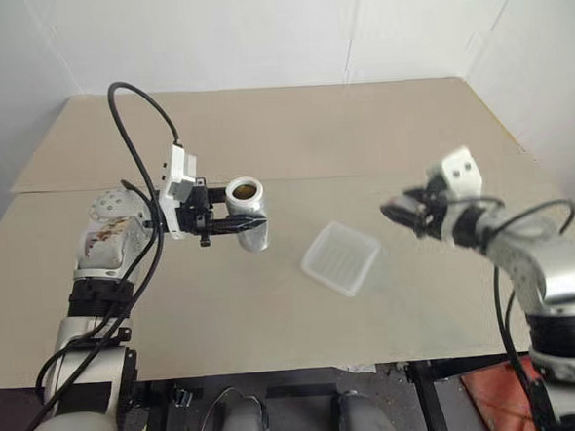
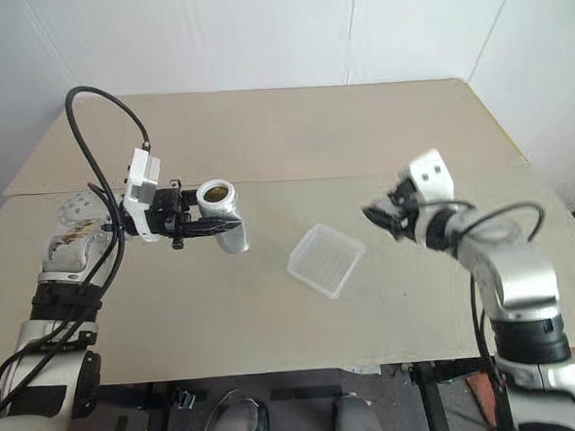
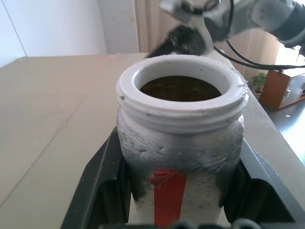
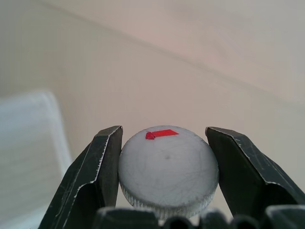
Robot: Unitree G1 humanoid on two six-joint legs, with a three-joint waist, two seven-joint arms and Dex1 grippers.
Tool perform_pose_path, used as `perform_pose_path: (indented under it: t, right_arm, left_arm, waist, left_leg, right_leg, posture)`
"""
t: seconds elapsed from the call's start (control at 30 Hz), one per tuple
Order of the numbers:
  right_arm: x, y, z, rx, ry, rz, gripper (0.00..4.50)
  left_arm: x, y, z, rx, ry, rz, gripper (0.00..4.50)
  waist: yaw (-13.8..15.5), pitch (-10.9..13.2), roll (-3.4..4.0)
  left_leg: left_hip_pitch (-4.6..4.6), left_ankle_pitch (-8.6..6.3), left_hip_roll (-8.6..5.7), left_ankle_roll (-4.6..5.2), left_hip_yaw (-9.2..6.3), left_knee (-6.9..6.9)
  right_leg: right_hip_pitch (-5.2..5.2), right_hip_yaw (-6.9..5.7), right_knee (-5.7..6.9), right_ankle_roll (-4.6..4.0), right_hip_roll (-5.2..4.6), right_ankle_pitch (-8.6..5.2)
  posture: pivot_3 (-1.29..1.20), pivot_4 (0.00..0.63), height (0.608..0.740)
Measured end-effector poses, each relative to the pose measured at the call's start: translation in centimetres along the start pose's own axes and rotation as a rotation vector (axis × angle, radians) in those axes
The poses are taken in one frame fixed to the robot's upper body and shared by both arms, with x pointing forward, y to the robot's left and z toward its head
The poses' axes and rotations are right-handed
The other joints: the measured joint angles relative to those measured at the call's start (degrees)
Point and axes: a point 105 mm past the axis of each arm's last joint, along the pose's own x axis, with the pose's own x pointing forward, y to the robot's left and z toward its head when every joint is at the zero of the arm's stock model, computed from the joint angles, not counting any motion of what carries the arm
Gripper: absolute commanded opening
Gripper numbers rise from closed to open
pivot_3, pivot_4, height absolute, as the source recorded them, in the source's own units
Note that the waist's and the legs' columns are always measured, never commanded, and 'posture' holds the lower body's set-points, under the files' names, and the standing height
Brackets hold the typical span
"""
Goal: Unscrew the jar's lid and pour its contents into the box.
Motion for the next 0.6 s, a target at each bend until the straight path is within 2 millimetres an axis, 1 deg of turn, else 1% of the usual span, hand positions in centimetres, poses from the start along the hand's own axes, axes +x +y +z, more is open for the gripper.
perform_pose_path:
  t: [0.03, 0.07, 0.13, 0.2, 0.3, 0.4, 0.47, 0.5, 0.53, 0.57, 0.6]
  right_arm:
    - [0.3, 0.0, -0.9, 0.021, 0.012, -0.013, 3.48]
    - [0.6, 0.1, -1.6, 0.041, 0.021, -0.021, 3.72]
    - [1.1, 0.2, -2.8, 0.053, 0.053, -0.031, 4.4]
    - [1.1, -0.2, -3.3, 0.051, 0.074, -0.044, 4.48]
    - [0.2, -0.2, -2.9, 0.034, 0.081, -0.007, 4.48]
    - [-1.2, 0.0, -1.1, 0.04, 0.058, 0.058, 4.48]
    - [-2.2, 0.2, 1.1, 0.1, 0.018, 0.118, 4.48]
    - [-2.7, 0.4, 2.7, 0.113, -0.018, 0.15, 4.48]
    - [-3.3, 0.8, 4.7, 0.118, -0.056, 0.197, 4.48]
    - [-3.8, 1.2, 6.0, 0.106, -0.076, 0.237, 4.48]
    - [-4.4, 1.7, 7.1, 0.101, -0.076, 0.285, 4.48]
  left_arm:
    - [0.3, 0.1, 0.0, 0.005, -0.002, 0.005, 2.02]
    - [0.5, 0.2, 0.1, 0.01, -0.003, 0.01, 2.02]
    - [1.0, 0.4, 0.2, 0.032, 0.0, 0.017, 2.02]
    - [1.2, 0.5, 0.1, 0.041, 0.006, 0.03, 2.02]
    - [1.8, 0.8, -0.3, 0.086, 0.034, 0.058, 2.02]
    - [2.5, 1.2, -0.7, 0.217, 0.108, 0.104, 2.02]
    - [3.3, 2.2, -1.1, 0.369, 0.201, 0.17, 2.02]
    - [3.9, 2.6, -0.9, 0.47, 0.237, 0.195, 2.02]
    - [4.7, 3.2, -0.4, 0.609, 0.274, 0.219, 2.02]
    - [5.3, 3.4, 0.1, 0.719, 0.288, 0.23, 2.02]
    - [6.2, 3.8, 0.9, 0.883, 0.309, 0.248, 2.02]
  waist:
    - [-0.22, 0.0, 0.0]
    - [-0.43, 0.0, 0.0]
    - [-0.64, 0.0, 0.03]
    - [-0.59, 0.0, 0.03]
    - [-0.09, 0.0, 0.03]
    - [0.4, 0.0, 0.03]
    - [0.58, 0.0, 0.02]
    - [0.63, 0.0, 0.02]
    - [0.71, 0.0, 0.02]
    - [0.76, 0.0, 0.02]
    - [0.9, 0.0, 0.02]
  left_leg:
    - [0.06, 0.0, 0.02, 0.0, 0.0, -0.01]
    - [0.11, 0.0, 0.03, 0.0, -0.01, -0.02]
    - [0.13, 0.0, 0.03, 0.0, -0.01, -0.04]
    - [0.08, 0.0, 0.03, 0.0, -0.01, -0.04]
    - [0.01, 0.0, 0.02, 0.0, -0.02, -0.02]
    - [0.02, 0.0, 0.02, 0.0, -0.03, -0.01]
    - [0.03, 0.0, -0.02, 0.0, -0.05, 0.01]
    - [0.03, 0.0, -0.02, 0.0, -0.06, 0.02]
    - [0.03, 0.0, -0.02, 0.0, -0.07, 0.0]
    - [0.03, 0.0, -0.02, 0.0, -0.07, -0.05]
    - [0.0, -0.01, 0.0, 0.01, -0.09, -0.04]
  right_leg:
    - [0.03, 0.02, 0.02, 0.0, 0.03, 0.0]
    - [0.05, 0.04, 0.03, 0.0, 0.06, 0.0]
    - [0.03, 0.07, 0.04, 0.0, 0.06, 0.0]
    - [0.02, 0.07, 0.01, 0.0, 0.06, -0.01]
    - [0.0, 0.06, 0.0, 0.01, 0.05, 0.0]
    - [0.04, 0.03, -0.04, 0.0, 0.04, 0.0]
    - [0.07, 0.02, -0.02, 0.0, 0.02, 0.0]
    - [0.09, 0.01, -0.03, 0.0, 0.01, 0.0]
    - [0.08, -0.01, -0.06, 0.0, 0.01, 0.0]
    - [0.09, -0.01, -0.11, 0.0, 0.02, 0.0]
    - [0.08, -0.05, -0.16, 0.0, 0.03, 0.0]
  posture:
    - [0.0, 0.15, 0.74]
    - [0.0, 0.15, 0.74]
    - [0.0, 0.15, 0.74]
    - [0.0, 0.15, 0.74]
    - [0.0, 0.15, 0.74]
    - [0.0, 0.15, 0.74]
    - [0.0, 0.15, 0.74]
    - [0.0, 0.15, 0.74]
    - [0.0, 0.15, 0.74]
    - [0.0, 0.15, 0.74]
    - [0.0, 0.15, 0.74]
